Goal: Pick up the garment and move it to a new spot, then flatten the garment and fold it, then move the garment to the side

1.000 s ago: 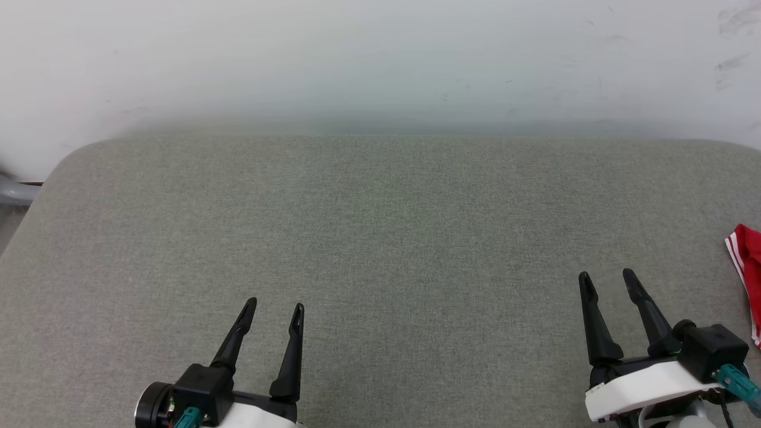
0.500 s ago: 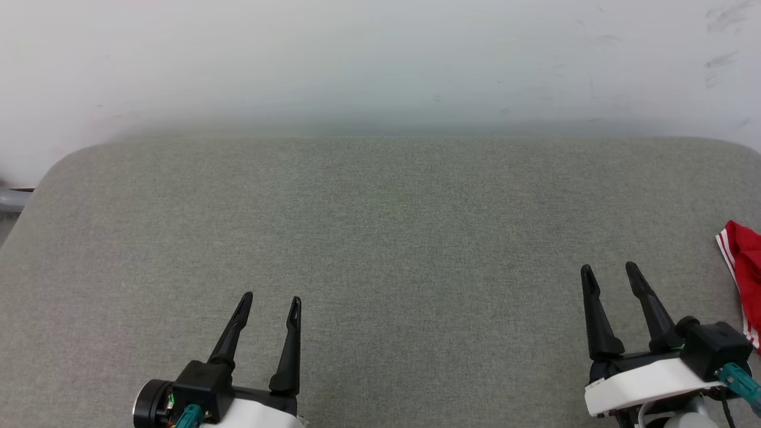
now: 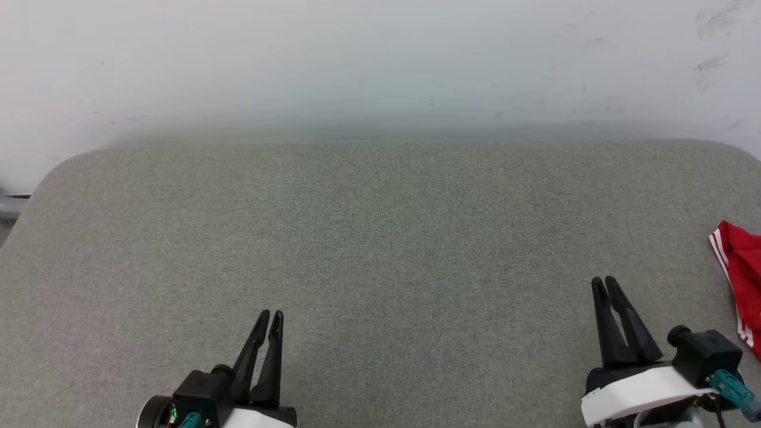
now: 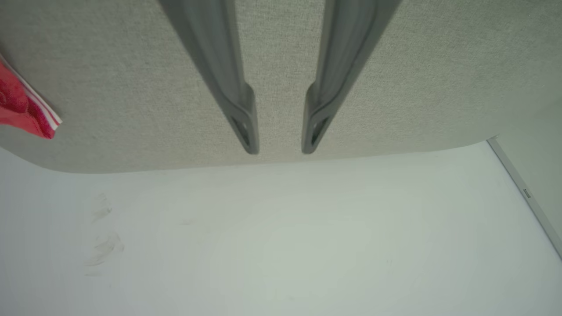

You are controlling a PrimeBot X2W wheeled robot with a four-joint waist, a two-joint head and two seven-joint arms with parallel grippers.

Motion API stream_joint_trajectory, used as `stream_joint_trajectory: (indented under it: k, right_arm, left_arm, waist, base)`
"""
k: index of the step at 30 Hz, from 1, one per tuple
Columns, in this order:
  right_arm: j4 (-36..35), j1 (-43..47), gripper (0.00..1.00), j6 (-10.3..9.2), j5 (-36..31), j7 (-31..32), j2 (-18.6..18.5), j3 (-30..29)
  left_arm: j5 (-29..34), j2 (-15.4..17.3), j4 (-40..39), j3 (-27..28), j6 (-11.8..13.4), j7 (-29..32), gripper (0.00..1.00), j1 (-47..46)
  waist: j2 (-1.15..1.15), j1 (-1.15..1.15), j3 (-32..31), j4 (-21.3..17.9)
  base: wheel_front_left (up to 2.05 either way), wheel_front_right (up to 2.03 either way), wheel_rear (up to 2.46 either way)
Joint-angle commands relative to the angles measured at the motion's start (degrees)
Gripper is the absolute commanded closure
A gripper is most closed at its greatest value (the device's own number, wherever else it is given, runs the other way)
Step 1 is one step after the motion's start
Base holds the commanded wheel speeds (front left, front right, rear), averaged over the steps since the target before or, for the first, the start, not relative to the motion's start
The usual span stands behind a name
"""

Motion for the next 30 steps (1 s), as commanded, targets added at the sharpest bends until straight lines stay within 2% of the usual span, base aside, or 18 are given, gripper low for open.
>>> stream_joint_trajectory:
  k: [1, 15, 30]
  right_arm:
    - [0.4, 0.1, 1.0, 0.0, 1.0, 0.3, 0.0, -0.1]
    - [1.2, -0.8, 1.0, 0.0, 15.9, 4.2, 0.1, -1.3]
    - [1.9, -1.6, 1.0, -0.01, 28.4, 7.6, 0.2, -2.4]
  left_arm:
    - [-1.1, 0.0, 0.2, -0.1, 0.0, 0.2, 1.0, 0.3]
    - [-17.8, 1.0, 2.4, 1.3, -0.7, 3.2, 1.0, -1.8]
    - [-31.7, 1.7, 4.6, 2.6, -1.5, 5.8, 1.0, -3.8]
  waist:
    - [0.0, 0.0, 0.0, 0.0]
    - [0.0, 0.0, -0.1, 0.0]
    - [0.0, 0.0, -0.2, -0.1]
  base:
    - [0.0, 0.0, 0.0]
    - [0.0, 0.0, 0.0]
    - [0.0, 0.0, 0.0]
